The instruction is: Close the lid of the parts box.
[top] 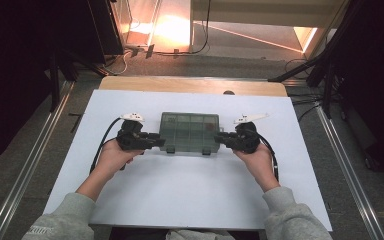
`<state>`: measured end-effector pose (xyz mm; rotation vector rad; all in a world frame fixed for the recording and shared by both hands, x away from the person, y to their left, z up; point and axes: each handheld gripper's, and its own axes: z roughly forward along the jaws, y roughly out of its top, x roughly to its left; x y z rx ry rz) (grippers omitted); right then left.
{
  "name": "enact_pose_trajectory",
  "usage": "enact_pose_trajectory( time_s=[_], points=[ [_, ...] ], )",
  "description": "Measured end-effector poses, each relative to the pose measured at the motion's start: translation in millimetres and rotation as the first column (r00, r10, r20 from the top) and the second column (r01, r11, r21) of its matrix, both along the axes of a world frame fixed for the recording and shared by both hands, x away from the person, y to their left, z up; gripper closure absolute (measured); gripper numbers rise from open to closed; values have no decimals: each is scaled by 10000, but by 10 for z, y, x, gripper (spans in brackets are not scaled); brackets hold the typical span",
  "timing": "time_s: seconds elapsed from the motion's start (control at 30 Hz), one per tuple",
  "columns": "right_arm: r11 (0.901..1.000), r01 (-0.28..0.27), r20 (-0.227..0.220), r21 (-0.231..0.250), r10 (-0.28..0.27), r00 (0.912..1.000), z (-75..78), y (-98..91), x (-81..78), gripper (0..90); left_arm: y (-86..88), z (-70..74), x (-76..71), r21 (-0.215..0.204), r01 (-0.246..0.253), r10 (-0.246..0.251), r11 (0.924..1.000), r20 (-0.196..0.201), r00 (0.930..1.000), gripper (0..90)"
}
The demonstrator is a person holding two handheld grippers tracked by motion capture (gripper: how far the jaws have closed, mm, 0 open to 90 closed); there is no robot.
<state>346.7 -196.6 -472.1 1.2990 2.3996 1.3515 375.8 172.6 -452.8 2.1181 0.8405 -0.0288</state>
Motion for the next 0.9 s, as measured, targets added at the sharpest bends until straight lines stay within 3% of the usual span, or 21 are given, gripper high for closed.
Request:
enact_pose_trajectory(
  time_s=[0.1, 0.17, 0.23, 0.3, 0.53, 0.63, 0.9],
  points=[
    [10000, -38, -14, -41, 38, 10000, 29, 6, -28, 579, 16, 34, -42, -170, -13, 19, 9999, 329, 9995, 474],
    [10000, -5, 30, 0, 5, 10000, 46, 10, -44, 491, 38, 44, -59, -270, 14, -5, 9996, 323, 9995, 441],
    [10000, -21, 65, -74, 22, 10000, 56, 17, -61, 401, 49, 44, -70, -162, 61, -57, 9998, 203, 9998, 401],
    [9997, -120, 136, -209, 123, 9998, 52, 22, -73, 347, 56, 40, -97, -47, 97, -95, 9999, 321, 9994, 395],
    [9995, -325, 56, 64, 324, 9995, 48, -2, -165, 320, 103, 46, -184, -32, 155, -152, 9999, 737, 9972, 393],
    [9990, -367, -10, 265, 367, 9993, 46, -10, -210, 312, 107, 35, -215, -108, 110, -101, 9999, 807, 9967, 293],
    [9992, -391, 37, 121, 391, 9992, 20, -32, -318, 295, 141, 11, -293, 14, 113, -114, 9999, 900, 9959, 292]
  ],
)
